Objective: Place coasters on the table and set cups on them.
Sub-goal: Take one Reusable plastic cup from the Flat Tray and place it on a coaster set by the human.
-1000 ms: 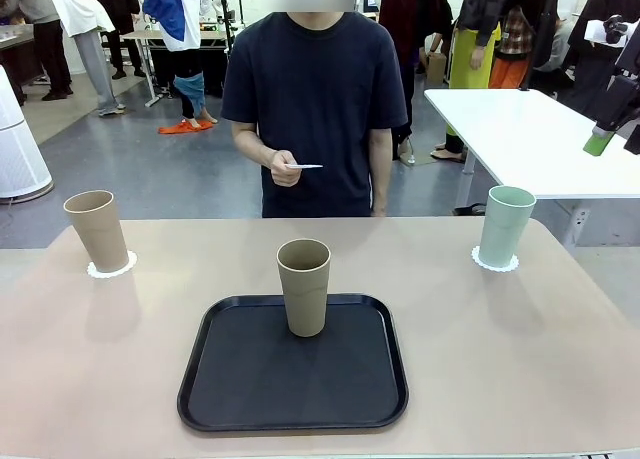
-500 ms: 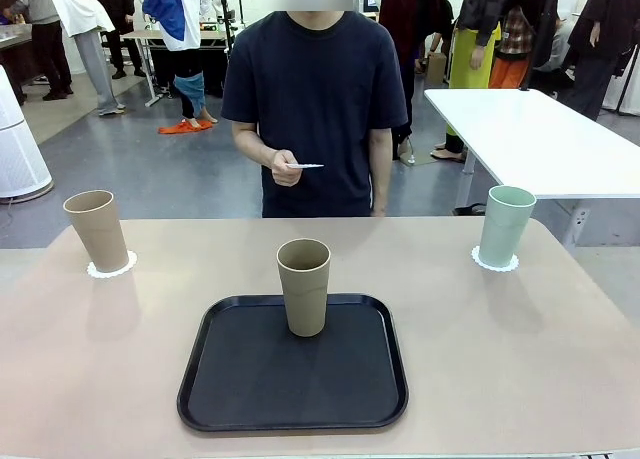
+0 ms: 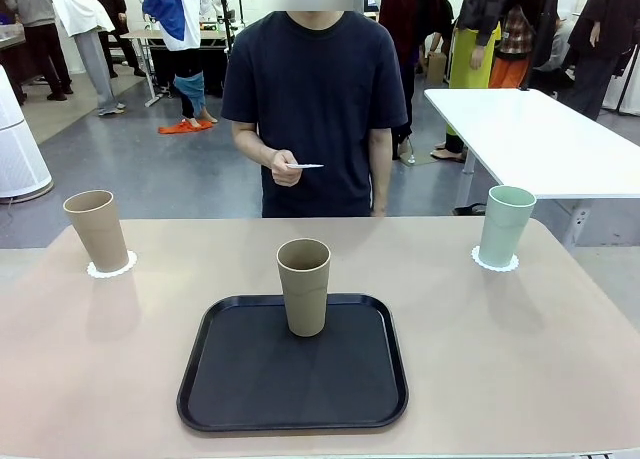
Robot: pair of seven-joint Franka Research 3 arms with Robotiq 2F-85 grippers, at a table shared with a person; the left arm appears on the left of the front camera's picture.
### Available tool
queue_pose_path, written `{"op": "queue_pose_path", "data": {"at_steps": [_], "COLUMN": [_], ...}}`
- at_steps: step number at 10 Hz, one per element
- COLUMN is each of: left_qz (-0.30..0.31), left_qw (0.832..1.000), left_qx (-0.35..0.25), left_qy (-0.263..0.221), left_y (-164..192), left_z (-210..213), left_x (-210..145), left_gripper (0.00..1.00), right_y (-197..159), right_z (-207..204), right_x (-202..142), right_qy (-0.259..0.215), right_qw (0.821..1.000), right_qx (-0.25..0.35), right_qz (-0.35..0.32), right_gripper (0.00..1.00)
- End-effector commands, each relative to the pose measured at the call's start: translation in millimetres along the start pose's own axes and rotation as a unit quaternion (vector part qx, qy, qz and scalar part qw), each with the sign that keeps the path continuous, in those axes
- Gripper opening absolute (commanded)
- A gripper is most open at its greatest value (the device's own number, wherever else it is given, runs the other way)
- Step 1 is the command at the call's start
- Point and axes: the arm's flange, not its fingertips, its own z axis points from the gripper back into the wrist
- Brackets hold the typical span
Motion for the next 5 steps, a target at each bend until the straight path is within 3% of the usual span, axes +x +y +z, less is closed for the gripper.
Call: {"op": "queue_pose_path", "data": {"at_steps": [1,2,3,5], "left_qz": [0.004,0.004,0.004,0.004], "left_qw": [1.0,1.0,1.0,1.0], "left_qx": [-0.005,-0.005,-0.005,-0.005], "left_qy": [-0.005,-0.005,-0.005,-0.005], "left_y": [-3.2,-3.2,-3.2,-3.2], "left_z": [1.7,1.7,1.7,1.7], "left_x": [0.3,0.3,0.3,0.3], "left_gripper": [1.0,1.0,1.0,1.0], "right_y": [15.2,18.3,4.3,4.3], "right_z": [-17.8,-24.5,3.2,3.2], "right_x": [-2.7,0.9,-2.5,-2.5], "right_qy": [-0.012,0.027,-0.011,-0.011], "right_qw": [1.0,1.0,1.0,1.0], "right_qx": [-0.01,0.006,-0.007,-0.007], "right_qz": [-0.006,0.0,-0.004,-0.004], "right_gripper": [1.0,1.0,1.0,1.0]}}
